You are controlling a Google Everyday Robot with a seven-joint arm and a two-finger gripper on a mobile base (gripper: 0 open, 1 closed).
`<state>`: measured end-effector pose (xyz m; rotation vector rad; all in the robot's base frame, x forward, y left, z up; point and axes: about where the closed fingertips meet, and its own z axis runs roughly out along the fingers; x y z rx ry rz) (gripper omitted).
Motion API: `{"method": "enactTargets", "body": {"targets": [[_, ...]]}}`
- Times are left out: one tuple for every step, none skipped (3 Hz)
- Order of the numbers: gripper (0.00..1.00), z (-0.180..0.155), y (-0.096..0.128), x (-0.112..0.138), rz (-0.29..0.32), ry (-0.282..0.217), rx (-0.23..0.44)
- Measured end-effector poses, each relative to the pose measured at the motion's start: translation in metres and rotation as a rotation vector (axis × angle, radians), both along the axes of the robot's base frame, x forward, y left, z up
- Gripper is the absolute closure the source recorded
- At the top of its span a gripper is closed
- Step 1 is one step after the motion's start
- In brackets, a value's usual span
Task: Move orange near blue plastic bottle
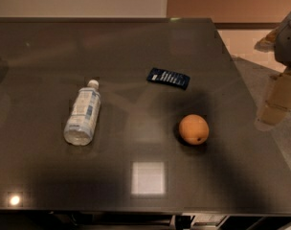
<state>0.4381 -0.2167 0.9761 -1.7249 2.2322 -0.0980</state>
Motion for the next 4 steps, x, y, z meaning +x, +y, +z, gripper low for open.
{"method": "enactTargets", "body": {"targets": [[0.0, -0.001, 0.003, 0.001, 0.002, -0.008, 0.008], [0.0, -0.017, 0.012, 0.003, 0.025, 0.007, 0.035], [0.0, -0.041, 0.031, 0.006, 0.068, 0.041, 0.064], [0.0, -0.065, 0.05, 0.007, 0.108, 0.072, 0.081]]}}
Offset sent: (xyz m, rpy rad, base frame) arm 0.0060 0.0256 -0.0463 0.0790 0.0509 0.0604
